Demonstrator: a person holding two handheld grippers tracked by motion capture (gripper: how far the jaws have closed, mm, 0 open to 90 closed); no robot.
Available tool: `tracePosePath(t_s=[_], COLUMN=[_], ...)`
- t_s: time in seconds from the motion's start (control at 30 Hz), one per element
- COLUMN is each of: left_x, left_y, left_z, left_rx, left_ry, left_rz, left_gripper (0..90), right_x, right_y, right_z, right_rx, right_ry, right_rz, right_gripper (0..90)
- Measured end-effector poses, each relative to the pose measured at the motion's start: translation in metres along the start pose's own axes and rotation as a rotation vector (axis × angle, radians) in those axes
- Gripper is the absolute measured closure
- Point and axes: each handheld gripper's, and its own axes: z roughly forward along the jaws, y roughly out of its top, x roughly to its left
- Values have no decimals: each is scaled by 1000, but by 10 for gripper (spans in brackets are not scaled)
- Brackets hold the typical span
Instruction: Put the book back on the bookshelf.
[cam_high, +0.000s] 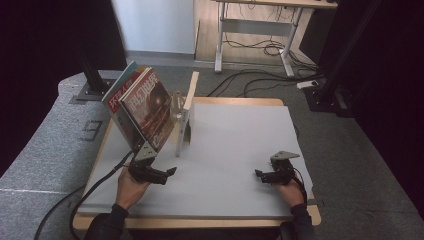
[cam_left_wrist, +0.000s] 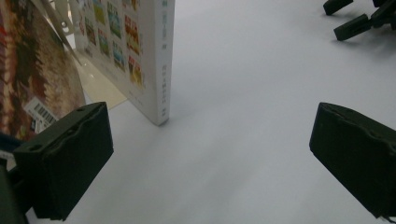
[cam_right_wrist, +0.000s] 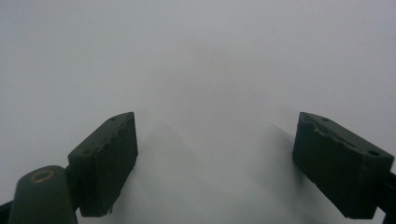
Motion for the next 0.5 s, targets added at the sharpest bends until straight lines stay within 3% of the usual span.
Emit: tracePosePath(t_s=[0.4,0.5], left_x=[8,7], left_y=[-30,-34], left_z=[12,18], left_rx=[55,83], left_ry=[15,23], left_rz=[-27,-13], left_gripper=[0,0], right_x=[0,0], right_y=[0,0], right_z=[0,0], right_rx=[-1,0], right_ry=[0,0], right_rz=[1,1], right_gripper=[133,133])
